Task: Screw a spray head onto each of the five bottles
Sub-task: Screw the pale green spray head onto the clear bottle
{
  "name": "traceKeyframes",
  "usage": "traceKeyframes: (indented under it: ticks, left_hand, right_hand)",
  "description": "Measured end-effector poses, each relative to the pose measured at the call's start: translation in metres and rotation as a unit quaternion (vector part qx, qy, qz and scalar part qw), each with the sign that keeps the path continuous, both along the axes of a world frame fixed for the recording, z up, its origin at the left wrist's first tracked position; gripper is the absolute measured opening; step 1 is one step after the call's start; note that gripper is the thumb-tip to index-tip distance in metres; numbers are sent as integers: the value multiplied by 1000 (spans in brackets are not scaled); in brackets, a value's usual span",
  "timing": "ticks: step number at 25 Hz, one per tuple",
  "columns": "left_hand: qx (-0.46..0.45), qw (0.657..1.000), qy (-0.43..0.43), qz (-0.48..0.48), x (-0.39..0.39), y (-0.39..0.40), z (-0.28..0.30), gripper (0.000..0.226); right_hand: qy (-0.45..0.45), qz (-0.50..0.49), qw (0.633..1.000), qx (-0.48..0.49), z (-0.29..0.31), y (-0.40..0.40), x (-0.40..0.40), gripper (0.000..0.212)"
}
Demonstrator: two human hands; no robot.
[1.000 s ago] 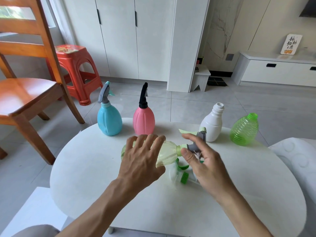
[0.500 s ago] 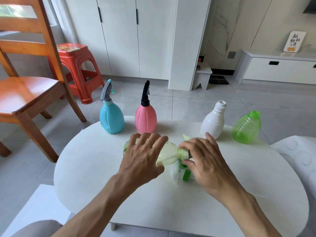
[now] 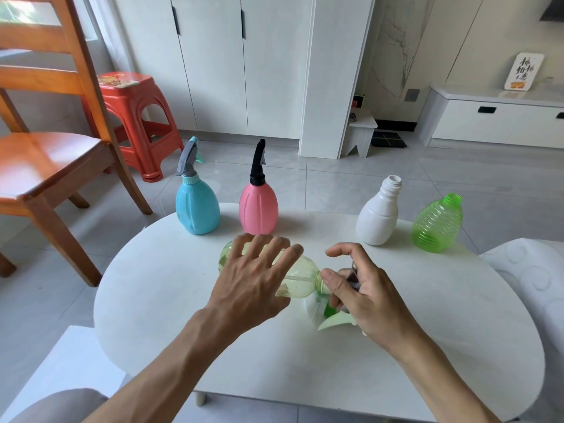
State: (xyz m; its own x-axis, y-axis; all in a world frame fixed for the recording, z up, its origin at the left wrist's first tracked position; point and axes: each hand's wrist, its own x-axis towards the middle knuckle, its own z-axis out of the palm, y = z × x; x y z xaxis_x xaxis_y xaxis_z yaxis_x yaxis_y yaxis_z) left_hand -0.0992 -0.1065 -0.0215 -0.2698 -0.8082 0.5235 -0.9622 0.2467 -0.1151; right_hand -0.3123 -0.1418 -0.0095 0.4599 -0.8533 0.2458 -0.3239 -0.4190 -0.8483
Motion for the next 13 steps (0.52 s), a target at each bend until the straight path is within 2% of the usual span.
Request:
traceKeyframes:
  ticks: [4, 9, 13]
  left_hand:
    - [-4, 1000, 16, 7, -1, -2, 0, 71]
    - [-8, 1000, 5, -2, -4, -3, -1, 74]
    - [-5, 1000, 0, 1, -5, -3, -3, 72]
  right_hand:
    - [-30, 9, 999, 5, 0, -1, 2, 47]
    - [-18, -14, 1000, 21, -1, -1, 1, 33]
    - [-13, 5, 999, 42, 2, -1, -1, 38]
